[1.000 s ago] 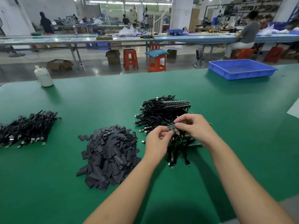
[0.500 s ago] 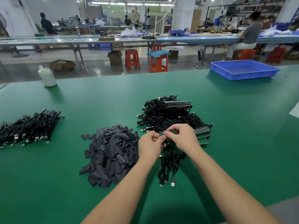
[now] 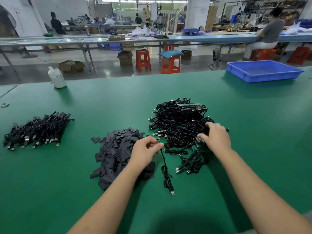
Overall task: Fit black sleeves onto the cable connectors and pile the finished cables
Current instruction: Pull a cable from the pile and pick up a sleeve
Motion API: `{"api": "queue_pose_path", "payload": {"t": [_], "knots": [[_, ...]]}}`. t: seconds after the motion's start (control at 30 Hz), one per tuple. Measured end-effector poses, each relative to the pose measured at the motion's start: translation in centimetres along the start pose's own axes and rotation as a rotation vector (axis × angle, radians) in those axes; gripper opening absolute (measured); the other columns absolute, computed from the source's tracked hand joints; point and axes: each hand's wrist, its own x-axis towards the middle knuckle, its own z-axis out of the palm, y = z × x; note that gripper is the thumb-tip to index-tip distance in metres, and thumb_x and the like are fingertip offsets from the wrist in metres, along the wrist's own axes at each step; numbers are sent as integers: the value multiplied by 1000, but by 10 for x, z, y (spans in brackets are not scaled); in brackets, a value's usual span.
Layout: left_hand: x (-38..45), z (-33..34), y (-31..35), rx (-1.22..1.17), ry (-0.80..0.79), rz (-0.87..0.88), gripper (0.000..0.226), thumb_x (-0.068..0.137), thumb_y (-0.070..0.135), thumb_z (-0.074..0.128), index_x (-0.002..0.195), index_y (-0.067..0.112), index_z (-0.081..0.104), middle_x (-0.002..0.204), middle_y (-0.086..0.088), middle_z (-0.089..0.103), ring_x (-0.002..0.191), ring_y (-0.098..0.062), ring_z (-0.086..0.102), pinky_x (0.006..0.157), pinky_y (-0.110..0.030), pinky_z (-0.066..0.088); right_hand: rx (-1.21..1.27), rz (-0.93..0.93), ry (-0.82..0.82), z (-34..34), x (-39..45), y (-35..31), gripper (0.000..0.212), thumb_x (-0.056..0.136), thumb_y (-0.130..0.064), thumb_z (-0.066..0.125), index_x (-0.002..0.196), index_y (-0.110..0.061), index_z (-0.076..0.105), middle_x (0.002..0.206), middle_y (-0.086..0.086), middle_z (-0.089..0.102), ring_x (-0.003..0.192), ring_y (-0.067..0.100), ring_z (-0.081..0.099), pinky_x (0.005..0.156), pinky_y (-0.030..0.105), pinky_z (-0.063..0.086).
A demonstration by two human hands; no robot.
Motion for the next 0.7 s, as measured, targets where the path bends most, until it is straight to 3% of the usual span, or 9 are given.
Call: {"api": "queue_pose_path", "payload": {"t": [0.07, 0.1, 0.2, 0.27, 0.33, 0.43, 0.5, 0.6, 0.7], "knots": [[-1, -7, 1, -29, -66, -1, 15, 84, 23, 78, 82, 16, 64, 61, 6, 64, 59, -11, 68, 58, -26, 55, 68, -170, 121, 9, -12, -17, 49, 94, -42, 63, 135, -16, 58, 134, 4, 61, 126, 21, 52, 106, 37, 43], [-1, -9, 2, -27, -82, 1, 13, 84, 21, 77, 85, 16, 65, 61, 5, 65, 59, -13, 69, 53, -23, 52, 211, -256, 63, 14, -23, -33, 42, 97, -42, 58, 132, -19, 60, 131, -1, 63, 123, 15, 55, 104, 32, 44], [1, -11, 3, -6, -92, 18, 5, 90, 19, 71, 87, 15, 68, 65, 3, 71, 54, -11, 66, 47, -19, 45, 691, -315, -461, 32, -62, -83, 30, 102, -42, 48, 123, -28, 64, 111, -14, 71, 97, 0, 66, 92, 24, 52], [3, -15, -2, 31, -62, 18, 10, 90, 21, 68, 82, 17, 71, 63, 6, 71, 49, -4, 59, 48, -15, 42, 882, -255, -543, 48, -76, -99, 17, 101, -25, 55, 113, -25, 67, 96, -6, 74, 73, 7, 69, 76, 29, 57], [3, -23, -11, 99, -25, -10, 14, 87, 27, 71, 75, 21, 74, 63, 9, 70, 51, 0, 53, 52, -15, 41, 879, -199, -471, 60, -81, -102, 14, 98, -18, 61, 108, -18, 71, 86, -3, 76, 56, 5, 58, 61, 23, 50], [1, -38, -28, 129, -60, -76, 18, 85, 34, 73, 73, 22, 75, 62, 10, 66, 56, -2, 51, 61, -23, 43, 769, -238, -401, 71, -84, -104, 13, 96, -23, 64, 92, -20, 76, 70, -14, 72, 48, -6, 49, 51, 9, 34], [-1, -47, -36, 261, -80, -39, 18, 84, 42, 73, 76, 26, 74, 67, 10, 67, 62, -3, 55, 66, -26, 46, 709, -295, -417, 78, -87, -107, 18, 97, -23, 62, 85, -23, 76, 66, -16, 69, 48, -3, 46, 50, 12, 33], [-4, -64, -47, 696, 36, 54, 28, 82, 60, 64, 90, 34, 67, 89, 12, 59, 82, -11, 58, 74, -31, 50, 683, -288, -450, 91, -91, -108, 19, 99, -22, 59, 92, -19, 77, 71, -9, 69, 46, 0, 42, 49, 16, 31], [-6, -88, -62, 880, 207, -70, 36, 86, 63, 57, 101, 30, 59, 101, 5, 56, 88, -18, 59, 72, -34, 51, 752, -184, -501, 106, -96, -107, 17, 100, -18, 57, 102, -18, 74, 76, -8, 70, 54, 10, 48, 54, 23, 39]]}}
